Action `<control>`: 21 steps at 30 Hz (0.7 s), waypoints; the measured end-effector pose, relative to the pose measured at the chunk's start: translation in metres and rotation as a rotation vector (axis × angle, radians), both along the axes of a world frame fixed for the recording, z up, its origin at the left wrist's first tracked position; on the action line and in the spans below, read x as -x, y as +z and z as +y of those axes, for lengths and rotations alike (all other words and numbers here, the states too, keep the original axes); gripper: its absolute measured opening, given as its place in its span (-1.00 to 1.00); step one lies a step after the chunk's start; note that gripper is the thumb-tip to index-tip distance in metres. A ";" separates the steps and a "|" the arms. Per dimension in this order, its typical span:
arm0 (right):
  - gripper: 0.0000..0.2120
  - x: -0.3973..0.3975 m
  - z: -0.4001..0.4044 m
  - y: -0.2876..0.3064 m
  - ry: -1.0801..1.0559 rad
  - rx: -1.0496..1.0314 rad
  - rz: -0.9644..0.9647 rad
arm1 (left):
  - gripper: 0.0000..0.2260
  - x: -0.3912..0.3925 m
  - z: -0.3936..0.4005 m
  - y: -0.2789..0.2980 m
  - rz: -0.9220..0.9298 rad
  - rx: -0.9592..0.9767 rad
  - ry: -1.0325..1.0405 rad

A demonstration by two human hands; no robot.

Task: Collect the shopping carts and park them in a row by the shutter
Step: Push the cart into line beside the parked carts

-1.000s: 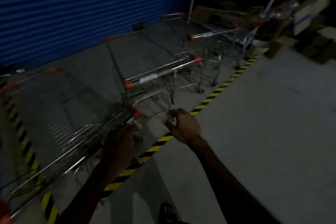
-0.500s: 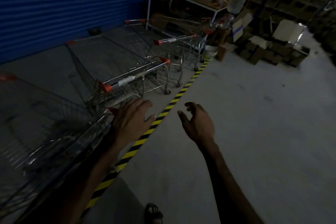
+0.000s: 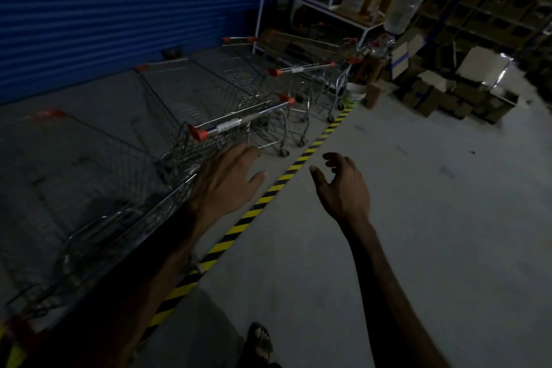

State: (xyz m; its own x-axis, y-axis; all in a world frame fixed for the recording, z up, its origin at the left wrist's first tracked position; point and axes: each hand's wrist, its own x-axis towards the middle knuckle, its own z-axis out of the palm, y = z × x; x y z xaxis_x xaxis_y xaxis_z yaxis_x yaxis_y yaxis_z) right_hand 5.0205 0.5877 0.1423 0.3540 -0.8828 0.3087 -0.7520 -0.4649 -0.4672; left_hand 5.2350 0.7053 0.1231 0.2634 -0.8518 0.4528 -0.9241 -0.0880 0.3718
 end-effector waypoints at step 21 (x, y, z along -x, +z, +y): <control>-0.42 -0.158 0.111 -0.087 1.085 -0.242 0.324 | -0.60 0.007 0.220 -0.107 0.046 -0.256 0.906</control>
